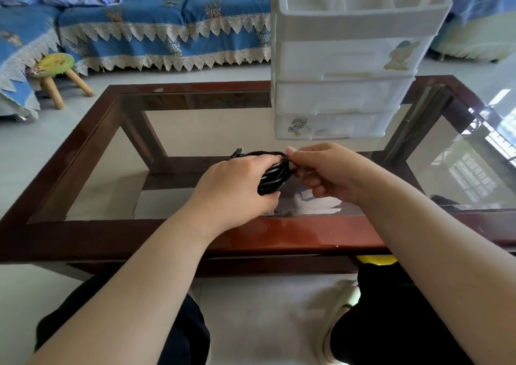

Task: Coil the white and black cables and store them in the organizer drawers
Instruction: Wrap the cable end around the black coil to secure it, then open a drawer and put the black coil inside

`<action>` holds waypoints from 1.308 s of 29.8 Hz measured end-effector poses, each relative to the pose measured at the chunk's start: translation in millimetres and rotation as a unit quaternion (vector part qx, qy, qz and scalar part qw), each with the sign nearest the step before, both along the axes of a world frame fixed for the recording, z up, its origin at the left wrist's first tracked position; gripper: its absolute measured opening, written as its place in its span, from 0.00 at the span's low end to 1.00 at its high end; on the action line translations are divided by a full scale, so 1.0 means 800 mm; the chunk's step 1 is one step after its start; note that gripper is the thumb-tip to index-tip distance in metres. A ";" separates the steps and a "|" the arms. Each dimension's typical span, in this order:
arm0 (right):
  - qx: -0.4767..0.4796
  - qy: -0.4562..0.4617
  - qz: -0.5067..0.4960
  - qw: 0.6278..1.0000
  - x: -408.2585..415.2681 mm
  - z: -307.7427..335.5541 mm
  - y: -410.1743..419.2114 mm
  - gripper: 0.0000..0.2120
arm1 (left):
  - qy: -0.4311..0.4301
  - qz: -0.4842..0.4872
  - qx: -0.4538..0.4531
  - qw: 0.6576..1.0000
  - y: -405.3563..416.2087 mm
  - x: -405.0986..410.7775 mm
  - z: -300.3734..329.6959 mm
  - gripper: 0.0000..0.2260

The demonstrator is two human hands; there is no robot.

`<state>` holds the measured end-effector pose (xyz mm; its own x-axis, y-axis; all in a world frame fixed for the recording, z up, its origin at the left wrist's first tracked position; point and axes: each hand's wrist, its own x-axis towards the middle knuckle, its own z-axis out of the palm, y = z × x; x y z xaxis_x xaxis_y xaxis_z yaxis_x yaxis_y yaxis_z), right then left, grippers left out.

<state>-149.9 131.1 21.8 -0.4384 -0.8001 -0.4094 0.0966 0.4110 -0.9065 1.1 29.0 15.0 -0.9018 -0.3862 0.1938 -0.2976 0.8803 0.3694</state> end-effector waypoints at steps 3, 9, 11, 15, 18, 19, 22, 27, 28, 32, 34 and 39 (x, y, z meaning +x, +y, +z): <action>-0.006 0.081 -0.033 0.996 -0.008 0.010 0.006 0.19 | 0.007 -0.001 0.053 0.999 0.001 -0.007 0.003 0.23; -0.097 0.395 -0.047 0.912 -0.022 0.010 0.017 0.11 | 0.026 0.020 0.119 0.992 -0.002 -0.024 0.003 0.22; -0.113 0.494 0.002 0.862 -0.017 0.001 0.019 0.13 | 0.036 0.030 0.124 0.991 -0.005 -0.032 0.004 0.22; -0.068 0.594 0.036 0.801 -0.009 -0.018 0.015 0.23 | 0.025 0.040 0.087 0.995 -0.009 -0.043 0.000 0.23; -0.056 0.602 0.056 0.795 -0.017 -0.018 0.014 0.25 | 0.012 0.039 0.071 0.997 -0.007 -0.052 -0.003 0.23; -0.054 0.588 0.061 0.804 -0.021 -0.016 0.013 0.25 | 0.014 0.039 0.075 0.996 -0.008 -0.055 -0.003 0.23; -0.039 0.476 -0.013 0.878 -0.046 -0.010 0.000 0.20 | 0.039 0.048 0.116 0.991 -0.011 -0.066 -0.001 0.22; -0.142 -0.088 -0.310 0.936 -0.117 0.004 -0.030 0.24 | 0.086 0.053 0.140 0.985 -0.017 -0.082 0.002 0.22; -0.153 -0.151 -0.325 0.921 -0.129 0.005 -0.034 0.26 | 0.093 0.052 0.142 0.984 -0.017 -0.085 0.002 0.23; -0.231 -0.287 -0.377 0.850 -0.149 0.002 -0.055 0.32 | 0.119 0.051 0.143 0.981 -0.017 -0.090 0.003 0.23; -0.226 -0.293 -0.386 0.845 -0.152 0.001 -0.063 0.28 | 0.127 0.050 0.143 0.980 -0.020 -0.091 0.005 0.23; -0.109 -0.201 -0.399 0.888 -0.152 -0.004 -0.059 0.23 | 0.151 0.064 0.142 0.976 -0.027 -0.087 0.008 0.22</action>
